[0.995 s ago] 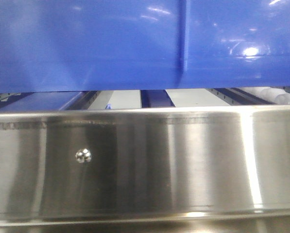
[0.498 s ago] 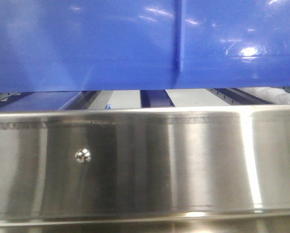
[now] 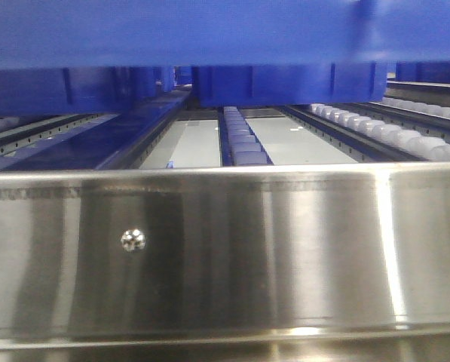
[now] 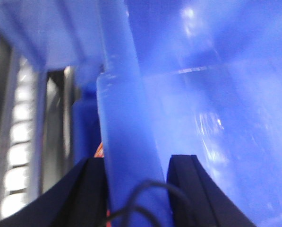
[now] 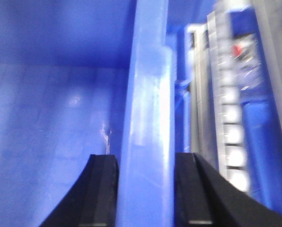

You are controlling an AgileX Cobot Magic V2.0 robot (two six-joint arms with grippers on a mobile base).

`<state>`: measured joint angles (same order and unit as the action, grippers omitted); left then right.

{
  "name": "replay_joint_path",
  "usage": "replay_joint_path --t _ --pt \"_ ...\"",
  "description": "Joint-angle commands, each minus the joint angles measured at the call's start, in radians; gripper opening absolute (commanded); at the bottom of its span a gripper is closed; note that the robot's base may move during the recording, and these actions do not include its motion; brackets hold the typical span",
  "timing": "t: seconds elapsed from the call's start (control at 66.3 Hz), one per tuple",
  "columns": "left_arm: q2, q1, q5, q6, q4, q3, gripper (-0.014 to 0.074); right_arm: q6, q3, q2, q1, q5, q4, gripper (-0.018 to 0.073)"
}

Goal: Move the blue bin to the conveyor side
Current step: 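Lift the blue bin with both grippers off the roller shelf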

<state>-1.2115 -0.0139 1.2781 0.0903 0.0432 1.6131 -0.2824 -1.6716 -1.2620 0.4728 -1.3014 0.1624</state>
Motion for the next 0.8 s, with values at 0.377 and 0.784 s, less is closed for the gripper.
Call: replay_joint_path --t 0.377,0.784 --pt "0.055 0.271 -0.057 -0.208 -0.173 0.017 -0.0016 0.020 -0.015 0.132 -0.001 0.080 0.044 -0.0070" --pt "0.055 0.269 -0.057 -0.304 -0.233 0.017 -0.0016 0.020 -0.015 0.114 -0.001 0.080 0.045 -0.0070"
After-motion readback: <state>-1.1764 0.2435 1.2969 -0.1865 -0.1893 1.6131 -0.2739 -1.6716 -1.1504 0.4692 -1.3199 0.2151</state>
